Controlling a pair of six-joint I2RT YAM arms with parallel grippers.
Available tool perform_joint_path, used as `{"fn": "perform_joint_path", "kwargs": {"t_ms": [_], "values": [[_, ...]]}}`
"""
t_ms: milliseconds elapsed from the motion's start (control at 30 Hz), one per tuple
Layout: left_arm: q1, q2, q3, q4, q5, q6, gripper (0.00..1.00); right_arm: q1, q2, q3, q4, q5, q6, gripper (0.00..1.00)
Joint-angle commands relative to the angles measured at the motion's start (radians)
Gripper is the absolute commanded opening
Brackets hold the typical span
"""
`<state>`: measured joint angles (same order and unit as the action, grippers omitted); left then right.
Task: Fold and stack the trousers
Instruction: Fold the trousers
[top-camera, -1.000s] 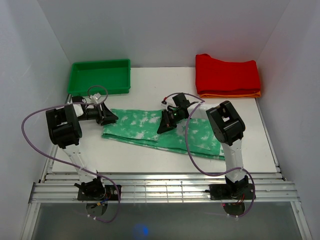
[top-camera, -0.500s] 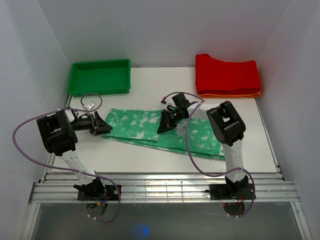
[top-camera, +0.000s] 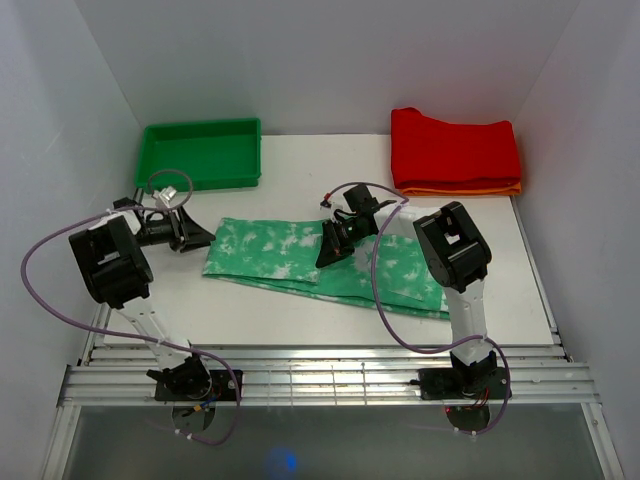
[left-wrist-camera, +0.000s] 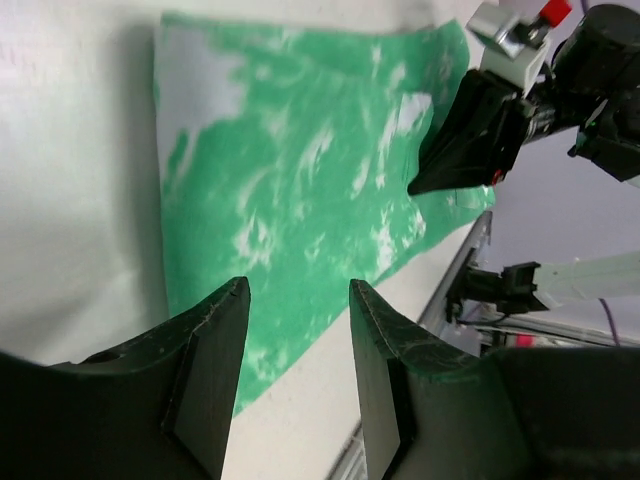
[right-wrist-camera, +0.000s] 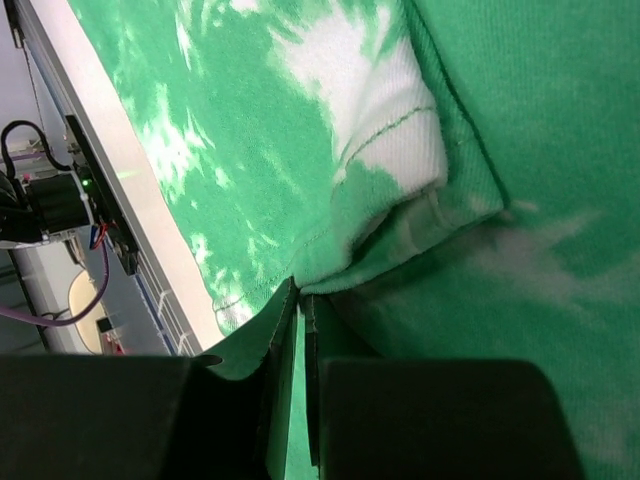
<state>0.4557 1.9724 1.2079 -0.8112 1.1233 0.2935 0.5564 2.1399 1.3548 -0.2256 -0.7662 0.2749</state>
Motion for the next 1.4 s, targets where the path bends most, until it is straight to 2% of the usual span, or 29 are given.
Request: {"fn": "perform_joint_path", "kwargs": {"t_ms": [0, 167, 300, 367, 533, 633, 700, 767, 800, 867, 933, 967, 1033, 1067, 1100, 1133, 1200, 1333, 1367], "values": [[-0.037, -0.08, 0.067, 0.141, 0.079, -0.077, 0.55, -0.01, 0.029, 0.01, -0.106, 0.102, -0.08, 0.08], [-0.117, -0.012, 0.079, 0.363, 0.076, -0.252, 0.55, -0.01, 0.028, 0.006, -0.113, 0.105, -0.095, 0.08], [-0.152, 0.038, 0.022, 0.599, 0.038, -0.517, 0.55, -0.009, 0.032, 0.003, -0.115, 0.107, -0.097, 0.08], [-0.158, 0.091, 0.012, 0.7, -0.012, -0.585, 0.55, -0.01, 0.034, -0.002, -0.116, 0.11, -0.103, 0.08], [-0.158, 0.201, 0.059, 0.747, -0.097, -0.669, 0.54, -0.01, 0.031, -0.01, -0.126, 0.111, -0.123, 0.09], [-0.157, 0.2, 0.097, 0.712, -0.089, -0.646, 0.54, -0.009, 0.017, 0.012, -0.141, 0.099, -0.128, 0.14], [-0.157, 0.146, 0.126, 0.626, -0.103, -0.572, 0.55, -0.013, -0.009, 0.033, -0.165, 0.097, -0.138, 0.22], [-0.149, 0.105, 0.183, 0.474, -0.118, -0.46, 0.57, -0.023, -0.064, 0.041, -0.172, 0.097, -0.164, 0.37], [-0.141, 0.059, 0.192, 0.433, -0.126, -0.432, 0.59, -0.035, -0.084, 0.037, -0.175, 0.097, -0.178, 0.59], [-0.094, 0.017, 0.196, 0.321, -0.146, -0.389, 0.62, -0.062, -0.148, 0.017, -0.202, 0.096, -0.224, 0.74], [-0.025, -0.024, 0.191, 0.247, -0.145, -0.321, 0.66, -0.088, -0.195, -0.003, -0.239, 0.085, -0.262, 0.8], [-0.005, -0.029, 0.208, 0.148, -0.163, -0.282, 0.68, -0.107, -0.245, -0.022, -0.254, 0.076, -0.313, 0.83], [0.035, -0.047, 0.222, 0.063, -0.229, -0.131, 0.7, -0.17, -0.3, -0.042, -0.287, 0.068, -0.356, 0.93], [0.041, -0.056, 0.208, 0.022, -0.265, -0.098, 0.75, -0.223, -0.355, -0.063, -0.325, 0.064, -0.403, 0.98], [0.044, -0.064, 0.197, 0.006, -0.295, -0.061, 0.8, -0.252, -0.383, -0.072, -0.349, 0.064, -0.428, 0.99], [0.044, -0.078, 0.182, -0.006, -0.339, 0.014, 0.84, -0.28, -0.409, -0.082, -0.375, 0.071, -0.45, 0.96], [0.044, -0.09, 0.122, -0.013, -0.358, 0.059, 0.87, -0.378, -0.475, -0.111, -0.448, 0.091, -0.502, 0.91], [0.041, -0.078, 0.056, 0.007, -0.291, 0.102, 0.87, -0.57, -0.572, -0.179, -0.511, 0.134, -0.559, 0.9], [0.041, -0.058, 0.047, 0.026, -0.263, 0.095, 0.86, -0.66, -0.603, -0.192, -0.517, 0.131, -0.571, 0.9]]}}
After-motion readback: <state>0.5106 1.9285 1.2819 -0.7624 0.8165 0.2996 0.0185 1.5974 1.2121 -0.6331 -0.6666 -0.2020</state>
